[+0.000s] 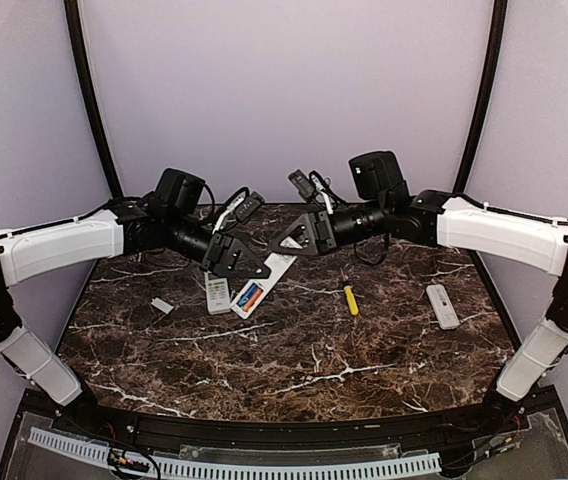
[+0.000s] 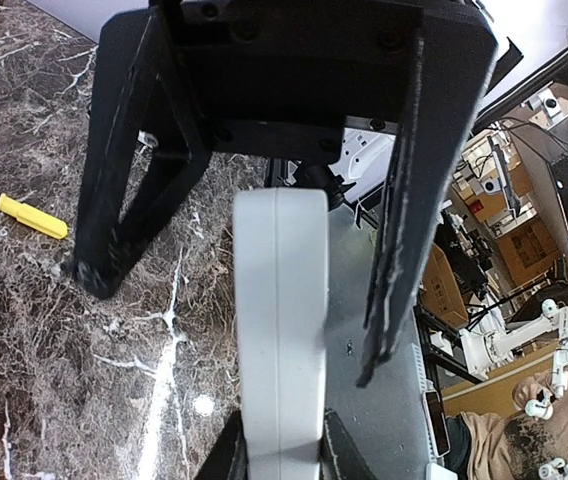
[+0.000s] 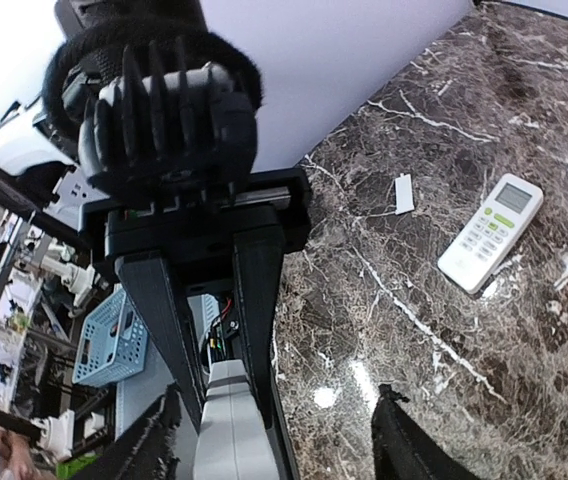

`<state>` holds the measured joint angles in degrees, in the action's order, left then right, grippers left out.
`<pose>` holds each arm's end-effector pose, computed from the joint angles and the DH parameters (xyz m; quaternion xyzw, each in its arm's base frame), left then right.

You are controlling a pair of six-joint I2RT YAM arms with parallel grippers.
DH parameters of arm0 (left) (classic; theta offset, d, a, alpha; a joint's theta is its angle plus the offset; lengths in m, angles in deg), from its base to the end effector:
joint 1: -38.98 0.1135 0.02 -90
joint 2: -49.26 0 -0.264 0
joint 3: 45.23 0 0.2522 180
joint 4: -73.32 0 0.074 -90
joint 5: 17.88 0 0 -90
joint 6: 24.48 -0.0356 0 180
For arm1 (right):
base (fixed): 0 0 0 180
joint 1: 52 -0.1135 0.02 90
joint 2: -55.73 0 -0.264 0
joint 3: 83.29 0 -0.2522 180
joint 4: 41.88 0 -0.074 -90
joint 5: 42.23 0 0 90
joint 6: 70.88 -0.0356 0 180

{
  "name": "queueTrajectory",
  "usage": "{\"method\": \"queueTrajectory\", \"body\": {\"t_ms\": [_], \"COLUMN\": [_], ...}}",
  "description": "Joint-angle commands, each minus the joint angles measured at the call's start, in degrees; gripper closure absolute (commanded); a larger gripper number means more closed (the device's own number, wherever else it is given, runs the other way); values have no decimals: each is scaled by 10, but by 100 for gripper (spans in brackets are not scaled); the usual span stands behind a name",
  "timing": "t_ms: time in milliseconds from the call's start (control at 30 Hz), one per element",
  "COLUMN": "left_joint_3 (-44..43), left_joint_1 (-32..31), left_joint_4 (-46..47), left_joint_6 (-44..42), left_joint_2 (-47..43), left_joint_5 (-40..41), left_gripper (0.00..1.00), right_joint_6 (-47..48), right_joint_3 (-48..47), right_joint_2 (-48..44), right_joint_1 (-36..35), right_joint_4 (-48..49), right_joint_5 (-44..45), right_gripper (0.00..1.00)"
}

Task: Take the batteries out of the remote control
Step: Pass from the right arm to the left, then place the remote control without the battery cover at the center of the board.

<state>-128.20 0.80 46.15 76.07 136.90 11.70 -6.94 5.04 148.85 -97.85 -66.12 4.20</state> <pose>0.2468 -0.2334 0.3084 0.4178 0.6750 -0.5739 0.2012 0.2446 0.2872 0.3275 -0.3297 0.7405 0.5445 0.2156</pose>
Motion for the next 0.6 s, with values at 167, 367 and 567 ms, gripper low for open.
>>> {"method": "queueTrajectory", "body": {"t_ms": [167, 367, 567], "left_joint_3": [69, 156, 194], "left_joint_1": [-3, -3, -9], "left_joint_4": [115, 221, 284], "left_joint_6": [130, 303, 407], "left_joint_2": [-35, -24, 18], "left_joint_5": [78, 249, 338], "left_gripper": [100, 100, 100], "right_joint_6": [-45, -62, -75], "right_joint_3": [79, 128, 161], "right_joint_2": [-95, -149, -180], "right_joint_1": [35, 40, 39], "right_joint_4": [79, 72, 65], "right_joint_5": [120, 239, 286], "right_gripper": [14, 10, 10]}}
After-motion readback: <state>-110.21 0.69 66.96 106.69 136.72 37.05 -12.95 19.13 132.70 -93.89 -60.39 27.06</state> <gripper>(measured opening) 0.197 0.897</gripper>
